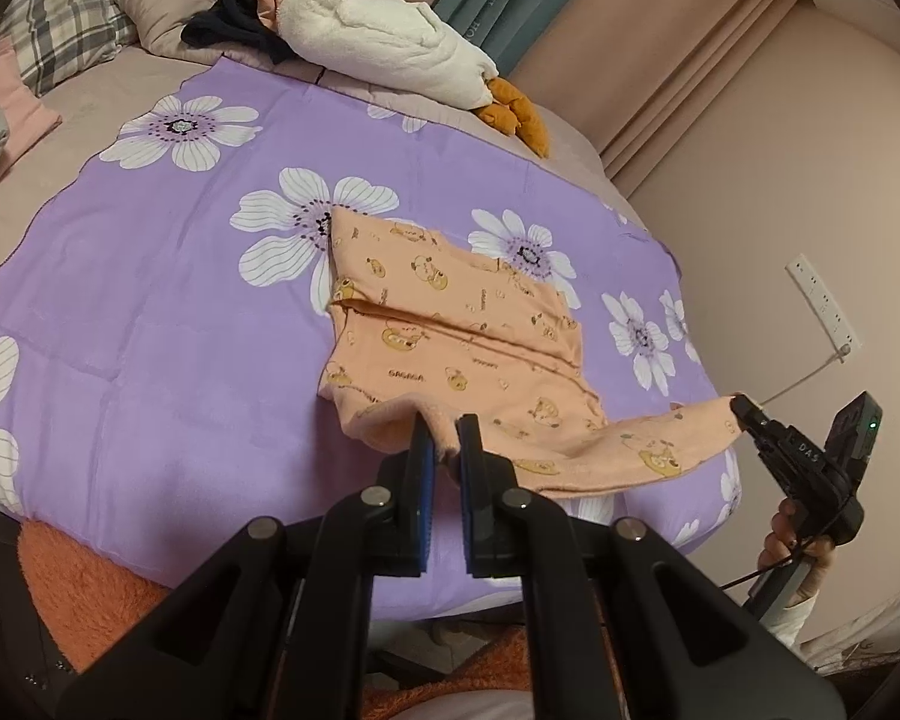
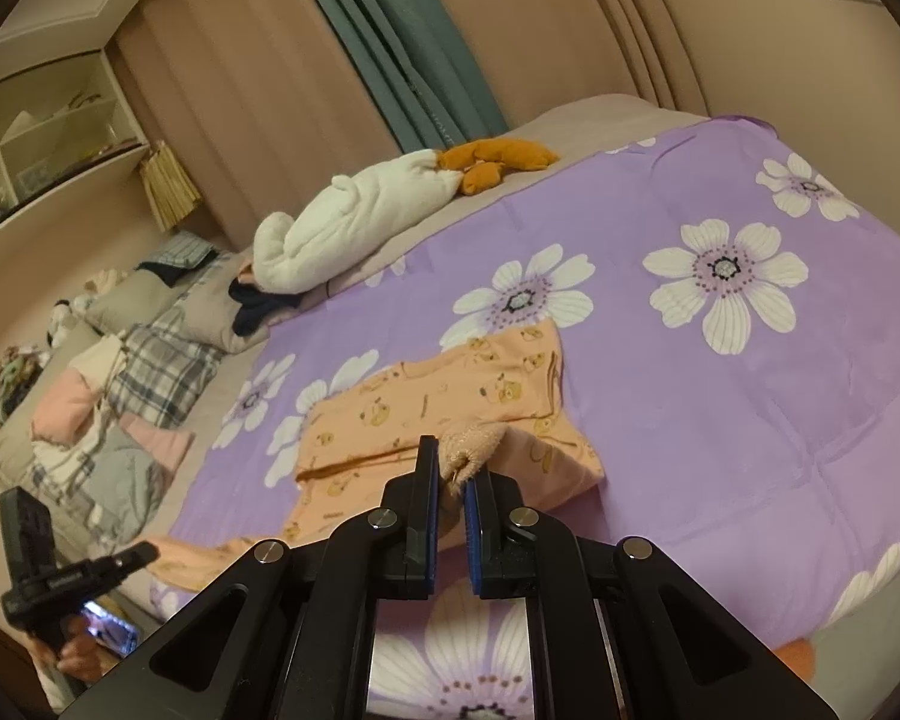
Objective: Fold small clothes
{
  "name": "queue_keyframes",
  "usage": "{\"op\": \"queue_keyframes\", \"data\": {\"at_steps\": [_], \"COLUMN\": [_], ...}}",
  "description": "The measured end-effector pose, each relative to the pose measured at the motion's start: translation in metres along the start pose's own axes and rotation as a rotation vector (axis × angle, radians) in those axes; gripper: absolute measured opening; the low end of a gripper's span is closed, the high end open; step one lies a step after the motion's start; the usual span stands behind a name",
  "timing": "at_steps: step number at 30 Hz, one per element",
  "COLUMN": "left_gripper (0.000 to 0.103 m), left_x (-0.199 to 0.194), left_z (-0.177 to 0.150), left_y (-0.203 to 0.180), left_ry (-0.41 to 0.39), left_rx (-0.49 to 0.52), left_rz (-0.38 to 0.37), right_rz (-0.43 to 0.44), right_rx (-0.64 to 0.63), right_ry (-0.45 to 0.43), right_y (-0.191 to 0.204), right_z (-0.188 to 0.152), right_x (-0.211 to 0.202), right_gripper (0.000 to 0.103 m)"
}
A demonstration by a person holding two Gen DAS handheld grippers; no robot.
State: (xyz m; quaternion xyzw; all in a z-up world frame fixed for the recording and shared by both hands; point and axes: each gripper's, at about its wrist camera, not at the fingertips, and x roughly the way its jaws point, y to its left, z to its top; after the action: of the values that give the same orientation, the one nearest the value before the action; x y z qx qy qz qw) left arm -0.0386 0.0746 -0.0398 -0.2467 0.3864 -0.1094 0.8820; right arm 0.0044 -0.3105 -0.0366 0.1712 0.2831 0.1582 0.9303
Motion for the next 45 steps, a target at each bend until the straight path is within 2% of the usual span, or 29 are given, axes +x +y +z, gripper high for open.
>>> {"op": "queue_keyframes", "data": {"at_steps": [10, 22, 28, 37, 45], "left_gripper": [0.007, 0.007, 0.007, 0.007, 0.007], "left_x": [0.022, 0.099, 0.132, 0.181, 0.223], "left_z": [0.042, 0.108, 0.134, 0.165, 0.179], "left_y": [-0.001, 0.011, 0.018, 0.036, 0.048], "left_ry": [-0.054, -0.045, -0.040, -0.032, 0.007], "left_rx": [0.009, -0.031, -0.053, -0.068, -0.046], "left_rz": [0.006, 0.049, 0.065, 0.136, 0.179], "right_rz": [-0.011, -0.025, -0.069, -0.109, -0.150], "right_rx": [-0.011, 0.031, 0.049, 0.089, 0.105], "right_ry": [-0.021, -0.010, 0.021, 0.133, 0.191], "right_y": [0.001, -0.009, -0.017, -0.033, -0.043], "right_z": [0.026, 0.065, 0.081, 0.093, 0.095], "right_x": [0.025, 0.091, 0.132, 0.209, 0.245], "right_gripper": [0.009, 0.009, 0.009, 0.009, 0.009]}}
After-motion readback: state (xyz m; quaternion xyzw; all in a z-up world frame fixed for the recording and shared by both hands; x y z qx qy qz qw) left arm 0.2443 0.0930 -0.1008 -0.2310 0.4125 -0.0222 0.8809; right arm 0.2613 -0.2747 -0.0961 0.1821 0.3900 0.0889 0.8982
